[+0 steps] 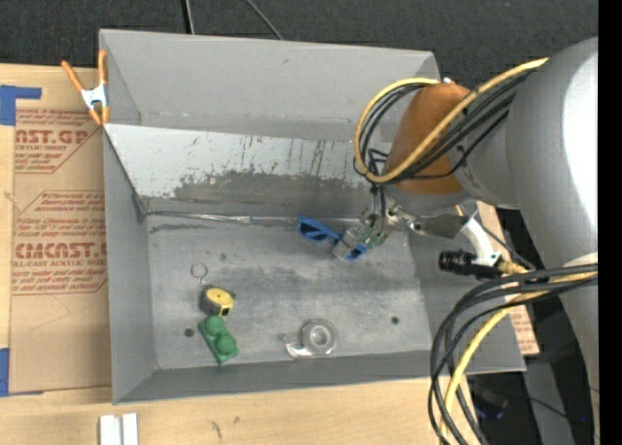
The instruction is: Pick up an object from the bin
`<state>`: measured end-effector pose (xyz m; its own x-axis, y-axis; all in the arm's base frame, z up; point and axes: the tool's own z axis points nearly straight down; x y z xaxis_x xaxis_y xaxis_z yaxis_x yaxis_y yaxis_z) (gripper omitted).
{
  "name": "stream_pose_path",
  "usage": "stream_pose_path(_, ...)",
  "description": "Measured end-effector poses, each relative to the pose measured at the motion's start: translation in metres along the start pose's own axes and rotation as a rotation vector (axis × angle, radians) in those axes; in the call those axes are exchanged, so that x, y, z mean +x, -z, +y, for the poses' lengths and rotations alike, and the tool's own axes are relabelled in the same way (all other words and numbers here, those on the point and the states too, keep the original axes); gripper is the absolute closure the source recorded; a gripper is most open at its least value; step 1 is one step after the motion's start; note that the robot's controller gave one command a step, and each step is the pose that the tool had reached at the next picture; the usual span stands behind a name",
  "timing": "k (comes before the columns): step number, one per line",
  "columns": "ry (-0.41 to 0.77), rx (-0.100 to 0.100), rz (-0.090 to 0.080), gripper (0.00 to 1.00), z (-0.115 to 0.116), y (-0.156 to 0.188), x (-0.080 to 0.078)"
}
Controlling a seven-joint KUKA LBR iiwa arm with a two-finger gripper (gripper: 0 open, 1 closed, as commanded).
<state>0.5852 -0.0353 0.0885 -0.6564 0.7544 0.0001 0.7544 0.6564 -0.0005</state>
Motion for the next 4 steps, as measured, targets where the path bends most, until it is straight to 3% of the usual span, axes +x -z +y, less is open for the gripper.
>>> stream_pose_path(1,0.005,-0.007,-0.005,1.00,0.006,0.115,0.016)
stream_pose_path(2,0.003,-0.001,-0.002,0.00,0.005,0.110,0.016)
stream_pose_path(3,-0.226,0.005,0.004,0.00,-0.021,0.009,-0.008)
stream_pose_path(4,-0.140,0.001,0.001,0.00,0.006,-0.019,0.004)
